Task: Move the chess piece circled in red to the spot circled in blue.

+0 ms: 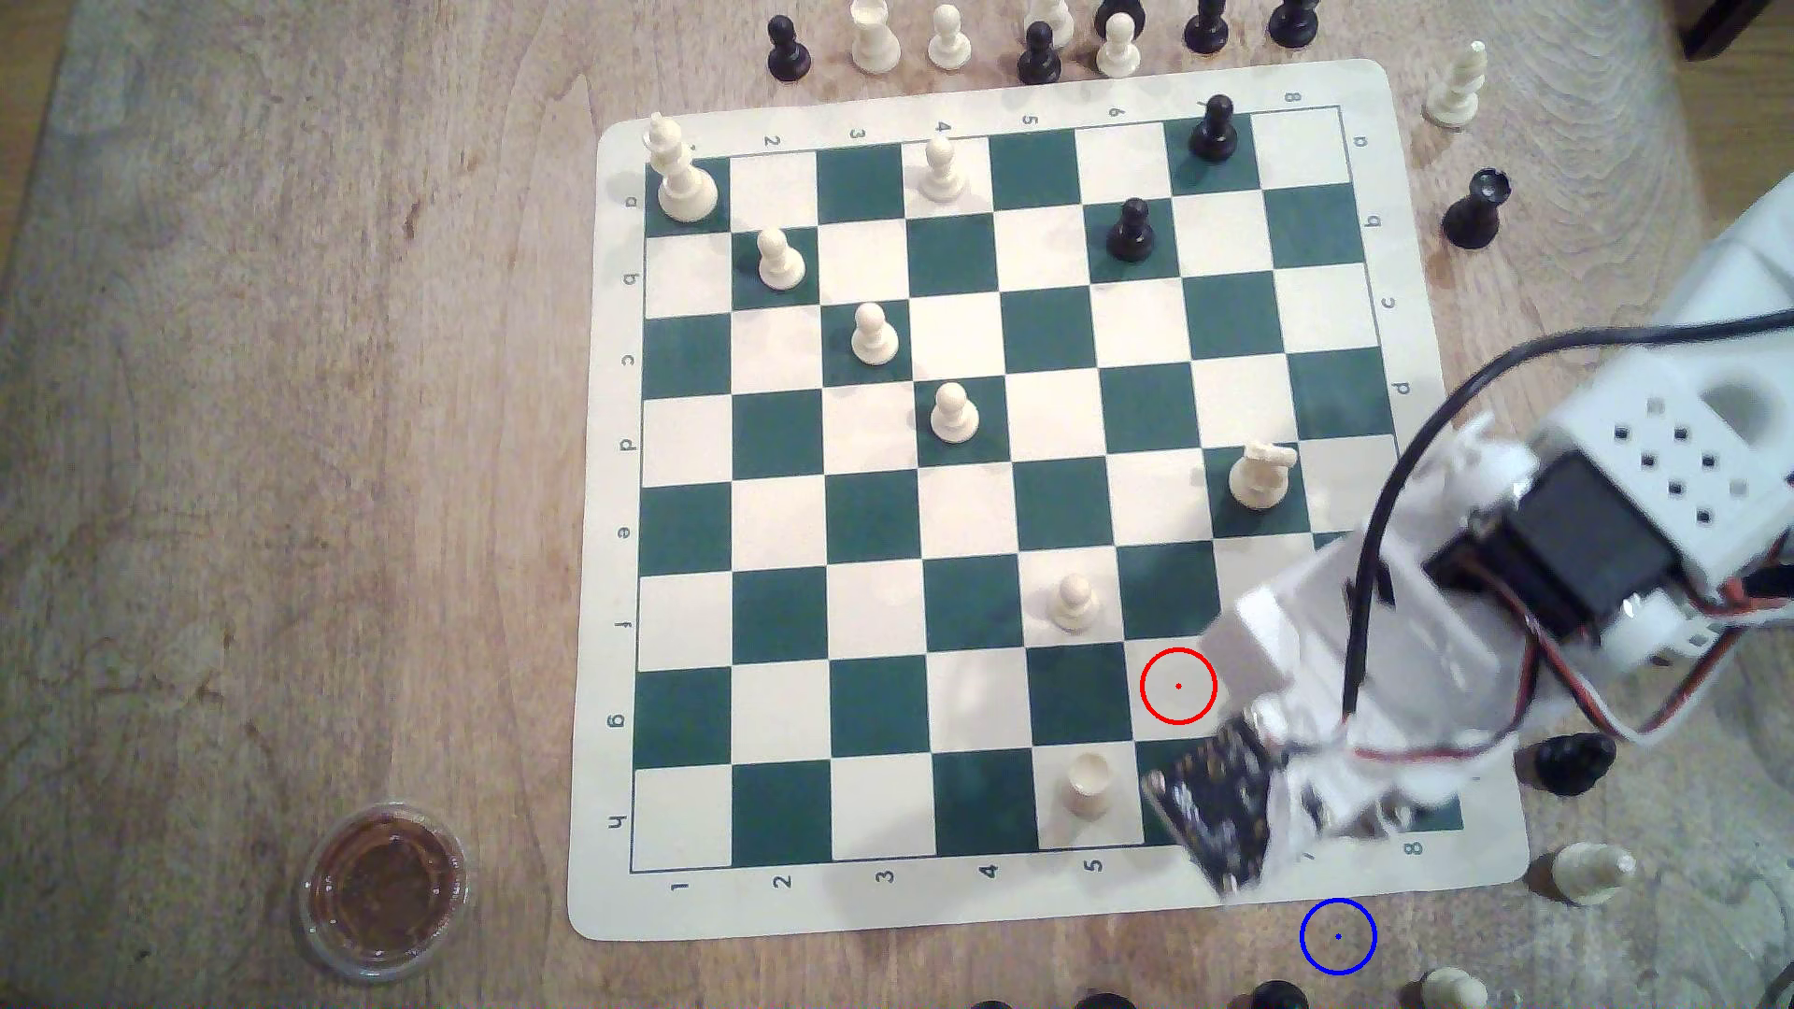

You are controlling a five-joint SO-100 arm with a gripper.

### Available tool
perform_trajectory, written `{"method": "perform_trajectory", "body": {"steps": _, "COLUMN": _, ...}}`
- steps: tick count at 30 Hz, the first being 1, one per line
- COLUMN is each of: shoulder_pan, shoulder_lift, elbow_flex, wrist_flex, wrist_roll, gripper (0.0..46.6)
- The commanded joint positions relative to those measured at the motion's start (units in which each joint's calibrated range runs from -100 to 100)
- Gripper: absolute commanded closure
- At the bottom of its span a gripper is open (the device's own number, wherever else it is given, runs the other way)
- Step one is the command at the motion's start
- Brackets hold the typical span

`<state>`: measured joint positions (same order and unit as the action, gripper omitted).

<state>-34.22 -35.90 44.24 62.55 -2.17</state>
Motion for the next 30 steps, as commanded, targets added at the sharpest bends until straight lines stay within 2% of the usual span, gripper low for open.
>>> {"method": "perform_trajectory", "body": {"steps": 1, "shoulder_pan": -5.4, "shoulder_lift": 2.8, "elbow_flex": -5.6, "wrist_flex": -2.1, "wrist_roll": 0.3, "gripper": 46.1}}
{"method": "perform_trajectory", "body": {"steps": 4, "shoulder_pan": -7.3, "shoulder_lift": 4.4, "elbow_flex": -5.6, "wrist_flex": -2.4, "wrist_roll": 1.0, "gripper": 46.2}}
{"method": "perform_trajectory", "body": {"steps": 14, "shoulder_pan": -15.1, "shoulder_lift": 9.0, "elbow_flex": -5.7, "wrist_flex": -4.7, "wrist_roll": 0.9, "gripper": 45.8}}
{"method": "perform_trajectory", "body": {"steps": 30, "shoulder_pan": -15.3, "shoulder_lift": 19.5, "elbow_flex": -5.3, "wrist_flex": -10.0, "wrist_roll": 1.6, "gripper": 45.8}}
